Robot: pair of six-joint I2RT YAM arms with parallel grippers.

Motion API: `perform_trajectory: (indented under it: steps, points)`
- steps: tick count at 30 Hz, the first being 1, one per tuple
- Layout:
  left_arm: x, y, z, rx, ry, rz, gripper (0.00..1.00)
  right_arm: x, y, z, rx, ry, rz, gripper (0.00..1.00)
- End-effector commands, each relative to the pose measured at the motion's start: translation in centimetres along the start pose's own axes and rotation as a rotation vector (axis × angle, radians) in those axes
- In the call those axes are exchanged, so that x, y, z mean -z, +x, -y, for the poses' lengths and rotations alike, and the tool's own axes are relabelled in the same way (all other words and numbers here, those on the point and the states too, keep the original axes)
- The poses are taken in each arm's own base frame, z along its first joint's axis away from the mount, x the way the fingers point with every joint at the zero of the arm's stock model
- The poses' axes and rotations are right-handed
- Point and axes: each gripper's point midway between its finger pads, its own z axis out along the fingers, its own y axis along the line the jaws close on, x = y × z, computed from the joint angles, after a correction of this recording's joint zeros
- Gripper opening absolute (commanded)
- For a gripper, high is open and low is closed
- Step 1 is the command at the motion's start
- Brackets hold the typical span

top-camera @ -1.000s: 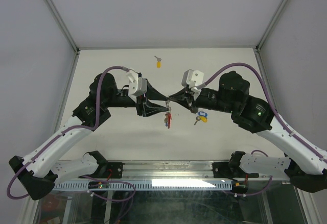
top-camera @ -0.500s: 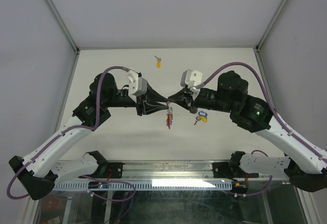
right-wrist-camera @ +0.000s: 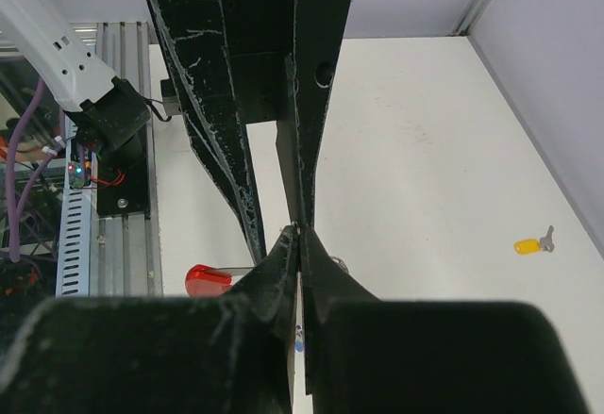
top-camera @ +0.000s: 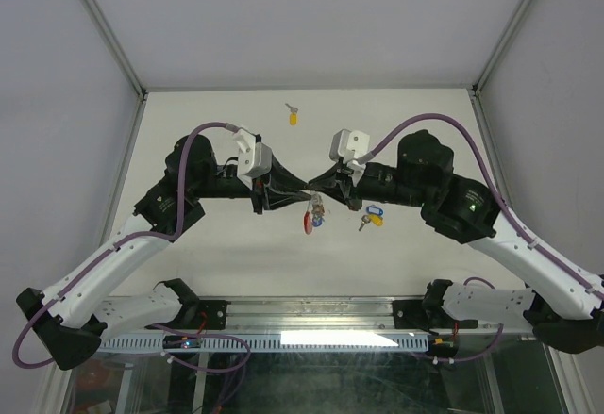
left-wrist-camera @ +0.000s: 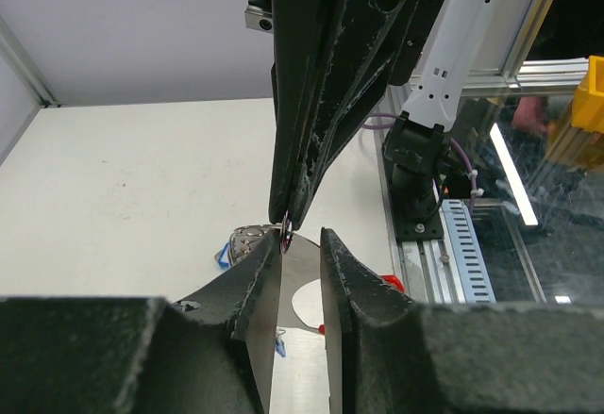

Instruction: Put the keys on the keyring

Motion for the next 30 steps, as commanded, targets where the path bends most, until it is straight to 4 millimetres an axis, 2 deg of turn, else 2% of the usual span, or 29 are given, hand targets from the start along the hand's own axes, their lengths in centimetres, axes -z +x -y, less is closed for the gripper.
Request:
perform_trajectory:
  steps: [1, 8, 13, 22, 23, 27, 30]
  points:
    - [0.1, -2.3, 0.2, -0.064, 0.011, 0.053, 0.19, -0.1, -2.4, 0.2, 0.007, -0.003, 0.079, 0.00]
    - [0.0, -2.2, 0.1, -0.060, 0.007, 0.052, 0.14, -0.3, -2.4, 0.1, 0.003, -0.011, 0.082, 0.00]
    - [-0.1, -2.1, -0.2, -0.051, -0.006, 0.047, 0.00, -0.2, -2.5, 0.1, 0.003, -0.011, 0.085, 0.00]
    - [-0.1, -1.9, -0.5, -0.051, -0.020, 0.034, 0.00, -0.2, -2.8, 0.0, -0.002, -0.014, 0.100, 0.00]
    - [0.0, -2.0, -0.6, -0.053, -0.026, 0.035, 0.00, -0.1, -3.0, 0.1, 0.000, -0.005, 0.106, 0.02]
    - [0.0, -2.0, -0.6, -0.057, -0.030, 0.036, 0.00, 1.1, -3.7, 0.8, 0.018, 0.055, 0.139, 0.25]
    - [0.0, -2.1, -0.6, -0.059, -0.027, 0.037, 0.00, 2.3, -3.8, 1.1, 0.043, 0.100, 0.176, 0.32]
